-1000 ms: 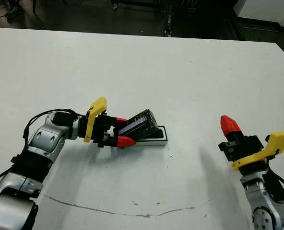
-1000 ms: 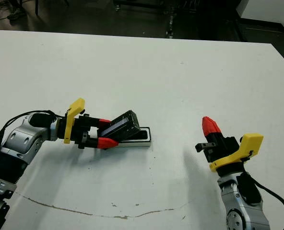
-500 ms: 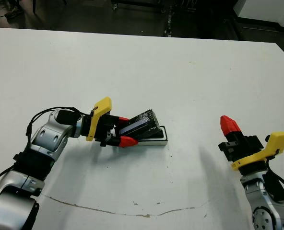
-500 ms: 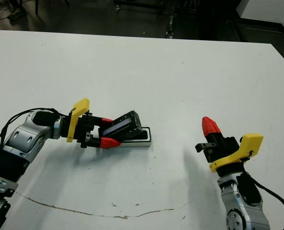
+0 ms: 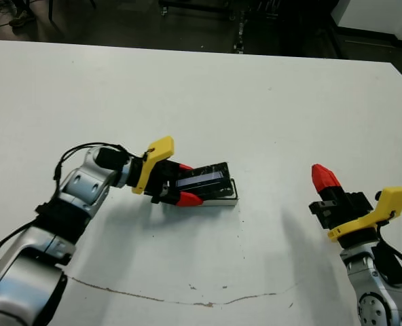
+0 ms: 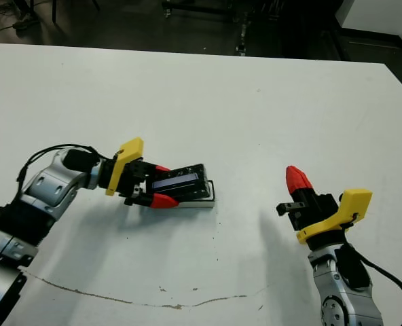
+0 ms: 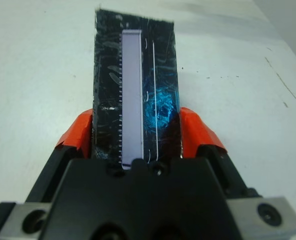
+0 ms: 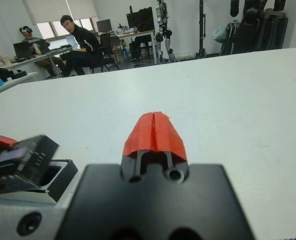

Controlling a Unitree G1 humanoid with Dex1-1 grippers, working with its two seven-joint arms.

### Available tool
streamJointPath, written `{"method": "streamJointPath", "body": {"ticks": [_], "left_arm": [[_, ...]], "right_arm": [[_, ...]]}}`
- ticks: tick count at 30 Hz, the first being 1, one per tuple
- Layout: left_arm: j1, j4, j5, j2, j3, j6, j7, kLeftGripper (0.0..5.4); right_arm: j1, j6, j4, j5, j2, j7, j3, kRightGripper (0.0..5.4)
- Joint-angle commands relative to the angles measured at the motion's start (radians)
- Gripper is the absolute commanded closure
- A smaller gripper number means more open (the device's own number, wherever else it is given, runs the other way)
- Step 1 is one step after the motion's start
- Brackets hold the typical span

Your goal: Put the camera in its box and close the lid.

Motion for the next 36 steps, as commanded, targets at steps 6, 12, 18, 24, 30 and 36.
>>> {"method": "streamJointPath", "body": {"ticks": [6,12,18,24,30,36], "left_arm": [[0.004,0.124,0.084,-0.081,-0.054,-0.023,0.045,2.25],[-0.014,0.179,0.089,-0.116,-0.058,-0.029,0.030,2.25],[-0.011,0.211,0.082,-0.134,-0.049,-0.047,0.023,2.25],[0.002,0.216,0.080,-0.122,-0.040,-0.014,0.021,2.25],[0.031,0.132,0.064,-0.078,-0.015,0.139,0.041,2.25],[0.072,0.059,0.047,-0.025,0.009,0.222,0.040,2.25]], "right_arm": [[0.002,0.016,-0.005,0.001,-0.017,-0.007,-0.008,5.40],[0.004,-0.001,0.009,0.005,-0.020,0.011,-0.012,5.40],[0.005,0.004,0.009,0.006,-0.019,0.013,-0.015,5.40],[0.005,0.001,0.013,0.008,-0.020,0.021,-0.016,5.40],[0.004,0.000,0.015,0.005,-0.021,0.023,-0.015,5.40],[0.003,0.009,0.009,0.006,-0.018,0.015,-0.014,5.40]]}}
